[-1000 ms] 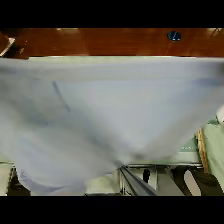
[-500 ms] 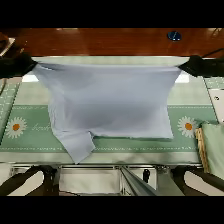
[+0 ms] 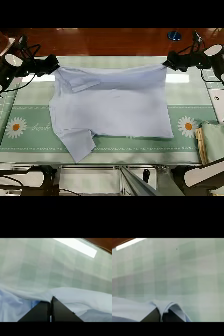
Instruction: Fold the shirts.
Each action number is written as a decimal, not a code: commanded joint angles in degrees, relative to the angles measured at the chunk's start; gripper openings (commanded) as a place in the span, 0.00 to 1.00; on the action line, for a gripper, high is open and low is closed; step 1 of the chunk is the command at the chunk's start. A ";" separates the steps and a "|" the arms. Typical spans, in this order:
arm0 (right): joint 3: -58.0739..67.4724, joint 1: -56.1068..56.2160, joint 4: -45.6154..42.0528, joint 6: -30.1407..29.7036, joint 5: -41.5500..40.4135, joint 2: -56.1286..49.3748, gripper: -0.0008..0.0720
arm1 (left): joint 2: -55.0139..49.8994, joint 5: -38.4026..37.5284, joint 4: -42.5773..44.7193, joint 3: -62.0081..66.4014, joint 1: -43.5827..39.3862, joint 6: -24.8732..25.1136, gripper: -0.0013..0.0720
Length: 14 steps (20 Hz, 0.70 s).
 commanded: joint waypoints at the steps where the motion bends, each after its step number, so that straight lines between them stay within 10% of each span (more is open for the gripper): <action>1: 2.93 -0.48 -1.95 0.70 5.62 -2.86 0.04 | -1.49 -9.18 -0.28 1.99 0.61 5.20 0.04; 6: 2.86 -3.21 -9.49 -1.36 21.79 -2.86 0.04 | -2.19 -29.11 10.60 1.90 3.23 10.93 0.04; 14: -0.09 -1.79 -18.88 0.72 24.17 -2.93 0.04 | -7.85 -31.23 11.10 1.49 2.91 10.62 0.04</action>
